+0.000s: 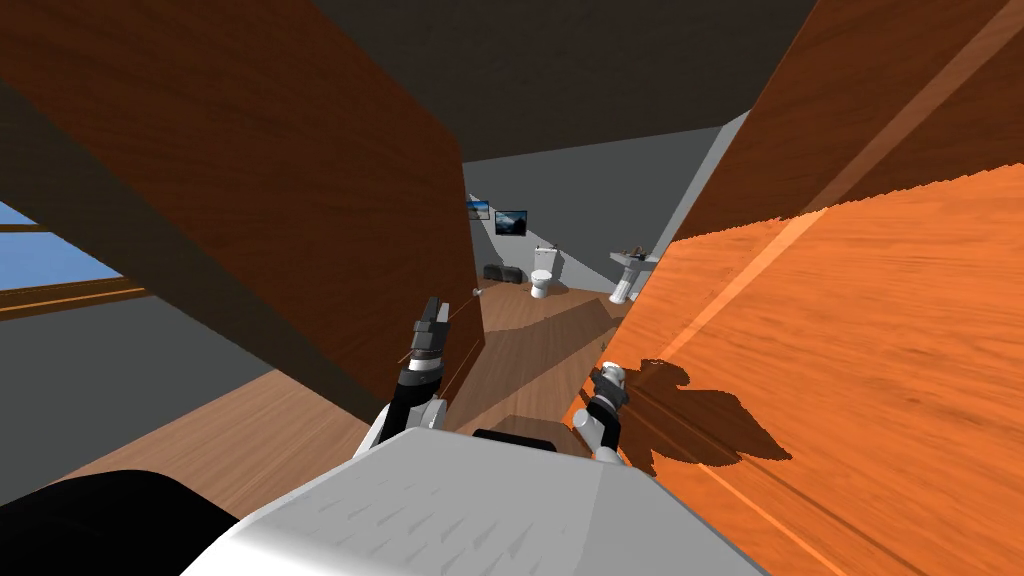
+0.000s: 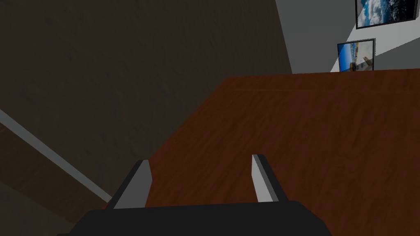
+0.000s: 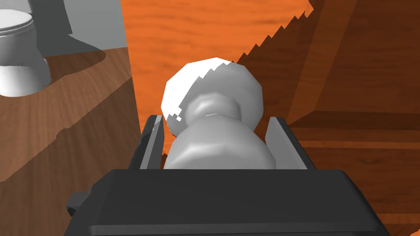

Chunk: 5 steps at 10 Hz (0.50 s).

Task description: Push the door open

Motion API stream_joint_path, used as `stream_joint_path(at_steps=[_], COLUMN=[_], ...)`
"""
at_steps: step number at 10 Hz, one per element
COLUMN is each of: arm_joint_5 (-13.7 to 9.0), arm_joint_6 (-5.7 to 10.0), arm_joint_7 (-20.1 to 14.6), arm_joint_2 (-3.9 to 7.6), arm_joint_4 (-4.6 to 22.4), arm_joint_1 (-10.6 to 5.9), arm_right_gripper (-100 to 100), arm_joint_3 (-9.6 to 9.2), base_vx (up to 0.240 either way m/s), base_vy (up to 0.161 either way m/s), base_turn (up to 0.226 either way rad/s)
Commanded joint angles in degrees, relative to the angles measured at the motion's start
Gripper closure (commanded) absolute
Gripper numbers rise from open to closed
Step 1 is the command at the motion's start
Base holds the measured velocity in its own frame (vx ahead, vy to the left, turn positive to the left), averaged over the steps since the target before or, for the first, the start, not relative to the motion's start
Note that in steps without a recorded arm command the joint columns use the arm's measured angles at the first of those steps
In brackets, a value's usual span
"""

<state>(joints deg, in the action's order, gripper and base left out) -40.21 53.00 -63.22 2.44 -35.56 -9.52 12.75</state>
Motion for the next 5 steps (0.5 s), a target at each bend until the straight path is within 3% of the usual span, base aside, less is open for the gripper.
stream_joint_path(at_steps=[1,5], arm_joint_5=[-0.5,-1.7], arm_joint_6=[0.14,0.47], arm_joint_7=[0.1,0.4], arm_joint_2=[0.59,1.67], arm_joint_4=[0.1,0.4], arm_joint_1=[0.08,0.26], arm_right_gripper=[100,100], arm_joint_3=[0.66,2.25], base_vx=[0.109,0.163], base_vy=[-0.031,-0.044], base_turn=[-0.024,-0.038])
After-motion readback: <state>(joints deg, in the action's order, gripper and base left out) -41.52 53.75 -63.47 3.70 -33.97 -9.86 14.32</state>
